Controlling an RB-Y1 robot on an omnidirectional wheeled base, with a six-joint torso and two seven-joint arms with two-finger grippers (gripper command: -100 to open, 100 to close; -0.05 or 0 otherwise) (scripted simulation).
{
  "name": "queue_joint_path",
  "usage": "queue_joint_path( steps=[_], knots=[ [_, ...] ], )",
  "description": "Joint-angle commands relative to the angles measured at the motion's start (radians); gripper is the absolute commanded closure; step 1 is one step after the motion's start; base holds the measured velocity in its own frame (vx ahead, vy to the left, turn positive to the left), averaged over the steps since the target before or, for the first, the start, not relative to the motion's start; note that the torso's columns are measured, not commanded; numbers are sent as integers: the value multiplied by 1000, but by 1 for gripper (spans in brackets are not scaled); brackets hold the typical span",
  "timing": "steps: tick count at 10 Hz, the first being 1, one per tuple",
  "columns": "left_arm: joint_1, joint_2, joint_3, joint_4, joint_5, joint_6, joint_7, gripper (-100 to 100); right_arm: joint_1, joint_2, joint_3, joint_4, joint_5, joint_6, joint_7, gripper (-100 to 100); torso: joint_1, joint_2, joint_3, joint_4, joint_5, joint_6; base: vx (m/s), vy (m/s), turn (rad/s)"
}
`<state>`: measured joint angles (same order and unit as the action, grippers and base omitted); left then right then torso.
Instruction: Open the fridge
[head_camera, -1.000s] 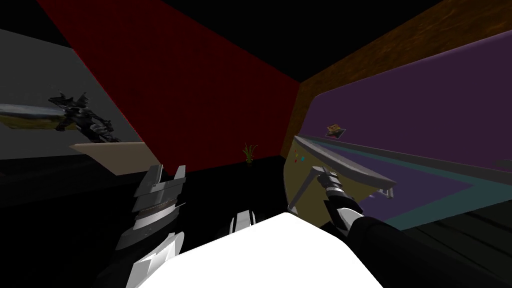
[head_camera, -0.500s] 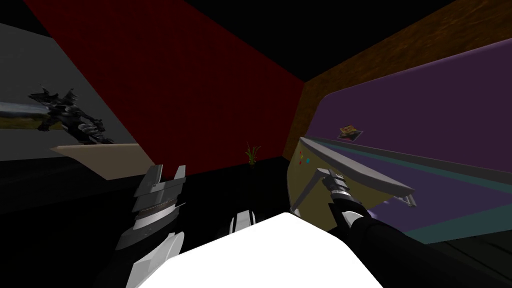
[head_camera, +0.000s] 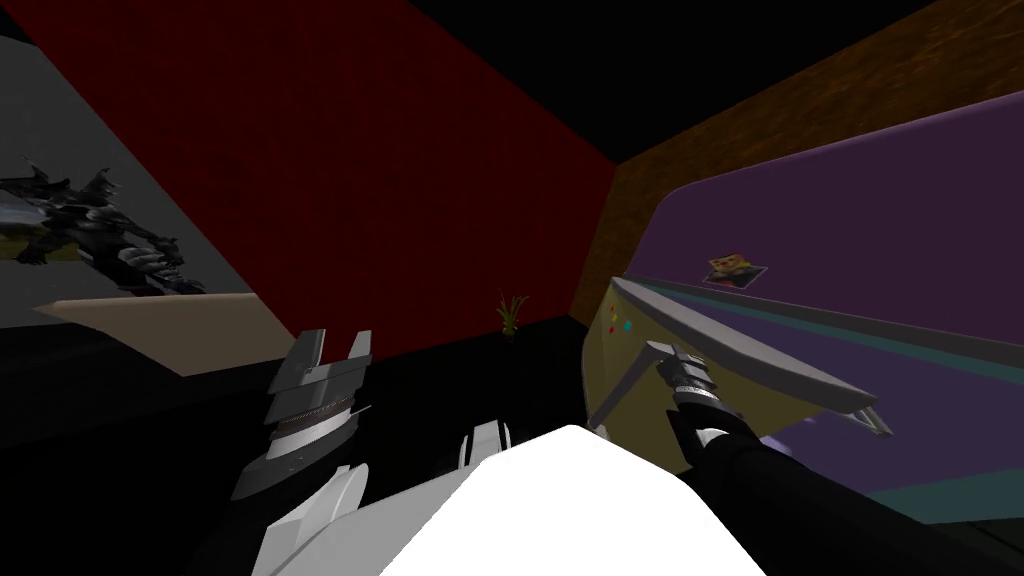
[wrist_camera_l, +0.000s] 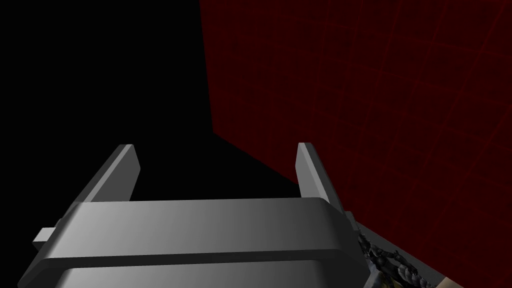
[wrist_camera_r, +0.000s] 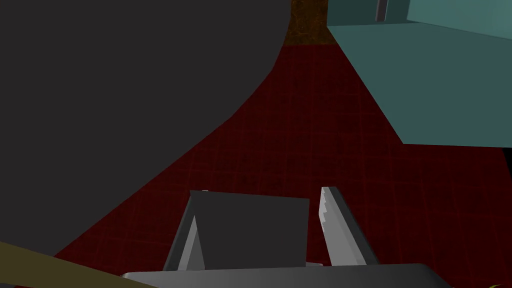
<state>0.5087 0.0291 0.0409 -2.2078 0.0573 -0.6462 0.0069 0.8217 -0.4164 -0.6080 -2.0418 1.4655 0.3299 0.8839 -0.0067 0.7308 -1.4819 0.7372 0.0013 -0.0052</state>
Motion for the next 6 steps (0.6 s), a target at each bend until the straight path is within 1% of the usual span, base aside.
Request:
queue_joint_path(
  steps=[1, 2, 3, 4, 5, 6],
  knots=[
    [0, 0, 0, 0, 0, 0, 0, 0, 1, 1, -25, 24, 6, 13, -19, 100, -2, -1, 0, 0, 0, 0, 214, 153, -4],
    [0, 0, 0, 0, 0, 0, 0, 0, 6, 5, -44, 40, -7, 22, -14, 100, -2, 1, 1, 0, 0, 1, 252, 190, -5],
    [0, 0, 0, 0, 0, 0, 0, 0, 6, 5, -44, 40, -7, 22, -14, 100, 1, 0, 1, 0, -2, 2, 227, 189, -16],
    [0, 0, 0, 0, 0, 0, 0, 0, 11, 10, -62, 56, -21, 31, -9, 100, 2, 3, 3, 0, -1, 2, 248, 170, -24],
    [0, 0, 0, 0, 0, 0, 0, 0, 11, 10, -62, 56, -21, 31, -9, 100, 1, 3, 3, 1, -1, 2, 245, 111, -19],
    [0, 0, 0, 0, 0, 0, 0, 0, 16, 14, -81, 73, -35, 40, -5, 100, -4, 3, 2, 1, 0, 2, 213, 172, -8]
  ],
)
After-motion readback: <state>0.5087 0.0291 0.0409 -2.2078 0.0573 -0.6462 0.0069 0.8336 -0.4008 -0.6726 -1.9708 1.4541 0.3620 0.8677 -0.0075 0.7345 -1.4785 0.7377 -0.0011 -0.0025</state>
